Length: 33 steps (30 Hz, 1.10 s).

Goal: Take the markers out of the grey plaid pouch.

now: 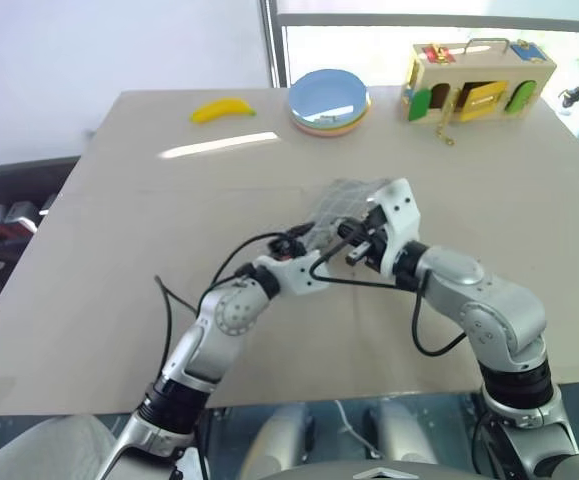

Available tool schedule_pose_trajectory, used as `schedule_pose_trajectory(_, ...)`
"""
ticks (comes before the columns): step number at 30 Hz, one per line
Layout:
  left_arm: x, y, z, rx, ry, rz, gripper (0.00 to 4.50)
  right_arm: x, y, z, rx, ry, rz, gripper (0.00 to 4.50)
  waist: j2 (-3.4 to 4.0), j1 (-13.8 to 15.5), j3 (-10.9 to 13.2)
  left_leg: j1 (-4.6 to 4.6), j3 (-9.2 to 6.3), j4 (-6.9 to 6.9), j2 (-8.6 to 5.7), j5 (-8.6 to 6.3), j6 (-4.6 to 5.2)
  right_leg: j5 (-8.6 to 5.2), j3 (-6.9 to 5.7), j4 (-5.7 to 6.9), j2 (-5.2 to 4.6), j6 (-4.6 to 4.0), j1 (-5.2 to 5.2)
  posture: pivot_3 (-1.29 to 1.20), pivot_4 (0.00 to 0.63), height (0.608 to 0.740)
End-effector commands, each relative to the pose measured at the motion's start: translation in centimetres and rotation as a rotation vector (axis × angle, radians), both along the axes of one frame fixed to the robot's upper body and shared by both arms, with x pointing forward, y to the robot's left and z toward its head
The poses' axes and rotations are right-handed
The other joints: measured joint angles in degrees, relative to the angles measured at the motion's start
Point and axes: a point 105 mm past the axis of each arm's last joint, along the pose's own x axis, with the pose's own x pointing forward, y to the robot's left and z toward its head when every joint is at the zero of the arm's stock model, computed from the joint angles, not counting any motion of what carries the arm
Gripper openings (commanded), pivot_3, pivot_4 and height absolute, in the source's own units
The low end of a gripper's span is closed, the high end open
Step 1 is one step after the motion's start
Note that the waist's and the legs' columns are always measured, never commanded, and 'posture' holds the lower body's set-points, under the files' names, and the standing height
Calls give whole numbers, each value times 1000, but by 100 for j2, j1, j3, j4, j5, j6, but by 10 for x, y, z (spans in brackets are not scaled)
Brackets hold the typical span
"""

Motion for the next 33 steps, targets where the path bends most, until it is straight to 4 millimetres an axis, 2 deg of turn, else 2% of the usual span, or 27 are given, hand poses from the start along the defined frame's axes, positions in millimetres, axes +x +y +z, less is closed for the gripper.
schedule_pose_trajectory(1, -3, -7, 10, -11, -44, -35, 1058, -4, 1, 18, 20, -72, 11, 0, 0, 1, 0, 0, 0, 0, 0, 0, 0, 0, 0, 0, 0, 0, 0, 0, 150, 740)
schedule_pose_trajectory(2, -3, -7, 10, -14, -41, -35, 447, -4, 1, 18, 21, -74, 10, 0, 0, 1, 0, 0, 0, 0, 0, 0, 0, 0, 0, 0, 0, 0, 0, 0, 150, 740)
schedule_pose_trajectory(3, -2, -7, 10, -20, -37, -36, 40, -4, 0, 19, 21, -75, 8, 0, 0, 1, 0, 0, 0, 0, 0, 0, 0, 0, 0, 0, 0, 0, 0, 0, 150, 740)
schedule_pose_trajectory(6, 0, -6, 11, -60, -23, -40, 9, -2, -8, 20, 15, -79, -11, 0, 0, 2, 0, 0, 0, 0, 0, 0, 0, 0, 0, 0, 0, 0, 0, 0, 150, 740)
schedule_pose_trajectory(15, 1, 2, 22, -166, -61, -89, 9, 22, -66, 21, -30, -83, -162, 0, 0, 11, 0, 0, 0, 0, 0, 0, 0, 0, 0, -2, -2, 0, 1, 0, 150, 740)
schedule_pose_trajectory(23, -5, 7, 28, -240, -52, -124, 9, 51, -148, 11, -63, -49, -403, 0, 0, 19, 0, 0, 3, 0, -1, -1, 1, 0, 2, -5, -3, 0, 3, 0, 150, 740)
schedule_pose_trajectory(26, -6, 9, 28, -278, -18, -127, 9, 61, -190, 14, -88, -67, -550, 0, 0, 16, 0, 0, 4, 0, -1, -1, 1, 0, 3, -5, -3, 0, 2, 0, 150, 740)
schedule_pose_trajectory(29, -7, 10, 27, -319, 35, -138, 9, 65, -223, 21, -115, -90, -657, 0, 0, 16, 0, 0, 6, -1, 0, 0, 1, 0, 5, -4, -3, 0, 2, 0, 150, 740)
schedule_pose_trajectory(31, -7, 11, 27, -346, 69, -141, 9, 63, -229, 28, -130, -109, -657, 0, 0, 3, 0, 0, 8, -2, 1, -1, 1, 0, 6, -5, -3, 0, 2, 0, 150, 740)
schedule_pose_trajectory(33, -6, 11, 28, -360, 87, -153, 9, 56, -216, 33, -140, -106, -564, 0, 3, -1, 2, 0, 10, -2, 4, -1, 1, 0, 9, -5, -1, 0, 1, 0, 150, 740)
